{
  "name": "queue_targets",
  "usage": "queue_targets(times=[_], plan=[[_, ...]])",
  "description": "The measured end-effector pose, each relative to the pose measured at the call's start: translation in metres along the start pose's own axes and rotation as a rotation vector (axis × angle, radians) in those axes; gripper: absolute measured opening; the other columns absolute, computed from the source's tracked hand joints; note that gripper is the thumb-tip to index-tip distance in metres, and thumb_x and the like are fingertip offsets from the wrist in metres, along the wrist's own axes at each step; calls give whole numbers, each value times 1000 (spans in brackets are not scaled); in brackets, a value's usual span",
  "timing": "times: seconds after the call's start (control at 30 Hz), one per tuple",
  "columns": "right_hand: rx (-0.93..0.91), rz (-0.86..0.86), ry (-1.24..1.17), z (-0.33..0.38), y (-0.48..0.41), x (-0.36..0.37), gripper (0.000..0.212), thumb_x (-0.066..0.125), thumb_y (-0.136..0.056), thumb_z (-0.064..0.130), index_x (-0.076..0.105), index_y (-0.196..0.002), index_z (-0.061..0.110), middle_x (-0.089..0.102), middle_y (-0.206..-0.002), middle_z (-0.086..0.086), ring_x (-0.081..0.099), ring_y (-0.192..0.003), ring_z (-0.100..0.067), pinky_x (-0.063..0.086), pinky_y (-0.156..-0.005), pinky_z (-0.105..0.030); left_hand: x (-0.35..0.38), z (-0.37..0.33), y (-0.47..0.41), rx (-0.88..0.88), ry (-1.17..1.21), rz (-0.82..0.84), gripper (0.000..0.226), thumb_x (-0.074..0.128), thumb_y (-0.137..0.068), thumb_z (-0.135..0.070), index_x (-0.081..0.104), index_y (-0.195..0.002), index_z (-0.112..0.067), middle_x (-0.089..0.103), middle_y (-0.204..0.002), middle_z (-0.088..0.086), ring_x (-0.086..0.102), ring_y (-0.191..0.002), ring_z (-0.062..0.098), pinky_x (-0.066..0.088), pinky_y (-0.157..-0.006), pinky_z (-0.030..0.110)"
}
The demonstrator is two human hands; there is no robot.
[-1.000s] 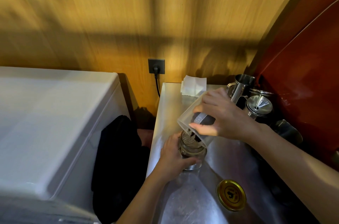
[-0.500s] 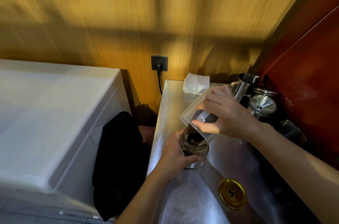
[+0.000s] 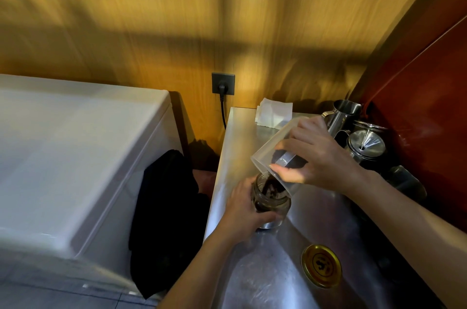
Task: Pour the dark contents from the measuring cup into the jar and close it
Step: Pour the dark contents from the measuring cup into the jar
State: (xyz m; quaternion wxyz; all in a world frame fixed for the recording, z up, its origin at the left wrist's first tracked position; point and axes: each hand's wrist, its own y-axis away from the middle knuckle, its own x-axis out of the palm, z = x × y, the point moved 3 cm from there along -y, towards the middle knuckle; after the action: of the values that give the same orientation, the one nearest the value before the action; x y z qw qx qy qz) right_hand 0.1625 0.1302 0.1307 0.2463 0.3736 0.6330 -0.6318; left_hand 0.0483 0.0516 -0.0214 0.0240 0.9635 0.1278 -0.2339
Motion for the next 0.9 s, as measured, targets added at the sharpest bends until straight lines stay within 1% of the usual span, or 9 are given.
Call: queue_targets(times=[0.03, 0.13, 0.27, 0.33, 0.43, 0.57, 0.67, 0.8, 0.9], plan=[[-1, 0, -1, 0, 0, 0, 36, 62, -78, 36, 66, -76, 0, 58, -64, -12, 53, -66, -29, 33, -67, -38, 0, 0, 0, -2, -1, 0, 75, 82, -58, -46, 37, -118, -43, 42, -112, -20, 41, -116, 10, 35, -96, 27], [0, 7, -4, -1, -1, 0, 38, 61, -78, 37, 66, -76, 0, 58, -64, -12, 53, -65, -29, 36, -67, -40, 1, 1, 0, -8, 1, 1, 75, 79, -56, -49, 35, -116, -46, 44, -119, -14, 43, -119, 14, 40, -102, 34], [2, 17, -7, -1, 0, 0, 37, 60, -78, 37, 66, -77, 0, 58, -64, -12, 53, -66, -28, 36, -67, -40, 1, 1, 1, -5, 5, 6, 74, 78, -56, -52, 34, -116, -48, 44, -117, -17, 43, -119, 12, 40, -103, 34], [-4, 19, -6, -1, 0, 0, 38, 60, -78, 37, 66, -77, 0, 57, -64, -11, 53, -66, -28, 36, -66, -40, 2, 2, 0, -8, 11, 6, 73, 79, -57, -50, 37, -117, -46, 45, -118, -14, 44, -118, 13, 41, -103, 36], [-23, 17, 5, 0, 0, -1, 38, 60, -78, 36, 66, -77, -1, 58, -64, -12, 54, -66, -29, 37, -66, -40, 1, 2, 0, 3, 8, 4, 76, 80, -59, -46, 41, -123, -37, 47, -120, -11, 45, -119, 15, 41, -104, 39], [-33, 19, 13, 1, 0, -2, 38, 60, -78, 36, 67, -77, -2, 58, -64, -13, 54, -65, -29, 38, -66, -40, 0, 1, 0, 9, 5, 6, 74, 82, -60, -43, 42, -122, -38, 46, -117, -13, 45, -118, 15, 41, -103, 38], [-36, 23, 14, 2, -1, -2, 39, 59, -78, 36, 66, -77, -2, 58, -64, -13, 53, -65, -29, 33, -68, -38, 0, 1, 0, 11, 9, 11, 78, 82, -60, -44, 43, -126, -33, 46, -118, -12, 44, -119, 15, 40, -103, 37], [-38, 18, 25, 2, -1, -1, 39, 59, -79, 36, 66, -75, -2, 57, -62, -13, 52, -64, -28, 30, -67, -37, 0, 2, 0, 4, 12, 14, 73, 81, -59, -45, 38, -118, -46, 45, -117, -15, 44, -118, 13, 40, -101, 32], [-54, 22, 42, 3, -1, 0, 39, 59, -80, 36, 66, -76, -2, 58, -63, -13, 52, -64, -28, 31, -66, -37, -1, 3, 0, 8, 11, 6, 72, 81, -58, -47, 35, -114, -50, 43, -111, -22, 44, -115, 11, 39, -97, 29]])
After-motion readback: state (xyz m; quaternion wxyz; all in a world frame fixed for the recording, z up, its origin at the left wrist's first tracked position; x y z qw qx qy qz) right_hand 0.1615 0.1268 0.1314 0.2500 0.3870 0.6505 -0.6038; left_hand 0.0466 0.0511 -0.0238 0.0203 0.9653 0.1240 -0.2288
